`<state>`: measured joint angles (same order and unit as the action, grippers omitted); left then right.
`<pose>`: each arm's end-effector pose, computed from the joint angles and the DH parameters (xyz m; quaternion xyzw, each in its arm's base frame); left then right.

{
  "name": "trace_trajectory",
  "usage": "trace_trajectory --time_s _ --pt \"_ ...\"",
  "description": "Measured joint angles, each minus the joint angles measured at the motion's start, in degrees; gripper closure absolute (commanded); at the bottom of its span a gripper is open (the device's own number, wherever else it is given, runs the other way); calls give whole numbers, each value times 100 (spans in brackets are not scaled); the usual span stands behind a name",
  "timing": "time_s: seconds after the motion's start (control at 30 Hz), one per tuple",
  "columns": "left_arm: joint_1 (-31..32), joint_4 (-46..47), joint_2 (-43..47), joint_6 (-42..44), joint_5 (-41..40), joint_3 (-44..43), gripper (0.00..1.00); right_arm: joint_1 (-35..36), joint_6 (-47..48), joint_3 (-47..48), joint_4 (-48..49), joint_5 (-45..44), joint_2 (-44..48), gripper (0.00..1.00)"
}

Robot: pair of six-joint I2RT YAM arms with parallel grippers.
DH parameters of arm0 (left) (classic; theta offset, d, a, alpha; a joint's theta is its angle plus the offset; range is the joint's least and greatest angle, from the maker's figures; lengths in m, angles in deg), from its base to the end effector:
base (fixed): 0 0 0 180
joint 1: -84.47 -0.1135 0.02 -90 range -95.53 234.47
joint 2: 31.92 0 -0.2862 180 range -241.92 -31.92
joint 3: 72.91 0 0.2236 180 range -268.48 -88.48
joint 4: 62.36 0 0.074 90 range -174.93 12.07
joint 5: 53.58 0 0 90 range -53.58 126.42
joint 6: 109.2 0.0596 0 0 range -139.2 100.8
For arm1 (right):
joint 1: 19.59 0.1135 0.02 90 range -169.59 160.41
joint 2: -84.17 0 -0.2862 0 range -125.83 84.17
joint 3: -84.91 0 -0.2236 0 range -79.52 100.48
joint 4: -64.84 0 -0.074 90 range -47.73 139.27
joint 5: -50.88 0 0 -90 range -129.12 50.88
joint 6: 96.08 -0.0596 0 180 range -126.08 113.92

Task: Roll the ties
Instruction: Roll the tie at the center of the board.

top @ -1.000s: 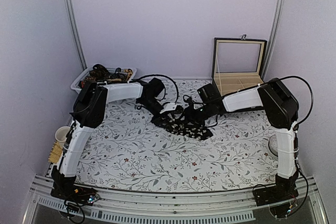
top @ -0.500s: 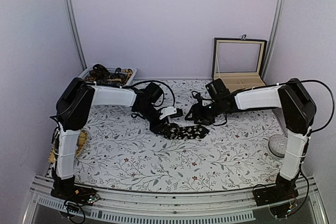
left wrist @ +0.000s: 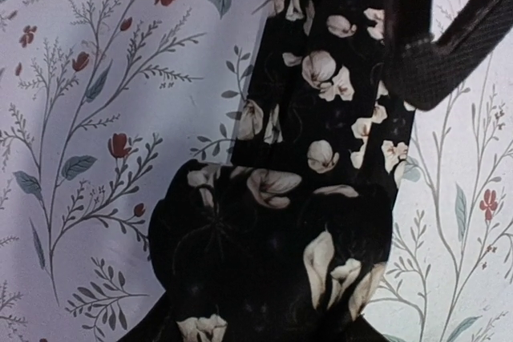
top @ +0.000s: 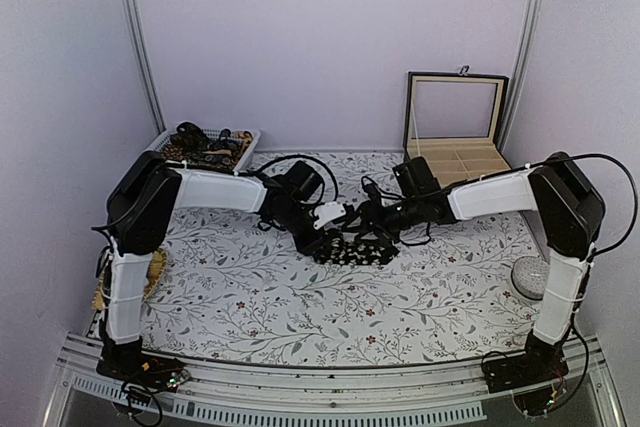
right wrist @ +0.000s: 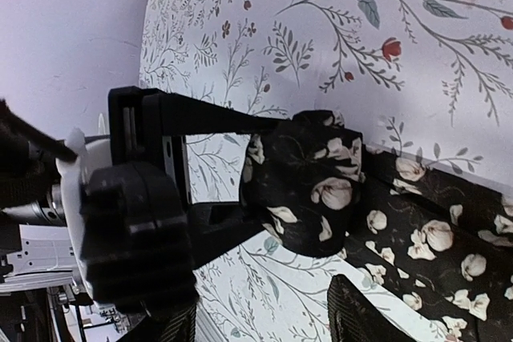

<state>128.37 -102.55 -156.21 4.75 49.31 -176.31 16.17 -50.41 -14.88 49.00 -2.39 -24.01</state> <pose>0.3179 -0.3244 0.1546 0.5603 0.7828 -0.1500 0.2255 0.2994 0.2596 0.1962 -0.0580 0.8798 0.4614 0.0985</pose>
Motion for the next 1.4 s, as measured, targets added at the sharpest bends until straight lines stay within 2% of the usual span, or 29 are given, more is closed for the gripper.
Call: trace_trajectory --time_s 0.3,0.53,0.63,1.13,1.4 --pt "-9 -13 151 2 -87 177 55 31 -271 267 177 188 -658 45" --pt "-9 -144 363 131 39 437 55 -155 -483 -214 468 140 -675 46" --pt "-9 -111 435 142 74 570 60 -216 -549 -289 608 133 -675 46" --pt "-7 85 761 133 -13 979 60 -472 -494 -610 1027 138 -643 49" --pt "24 74 761 83 -39 1023 60 -179 -98 -284 503 -221 -590 46"
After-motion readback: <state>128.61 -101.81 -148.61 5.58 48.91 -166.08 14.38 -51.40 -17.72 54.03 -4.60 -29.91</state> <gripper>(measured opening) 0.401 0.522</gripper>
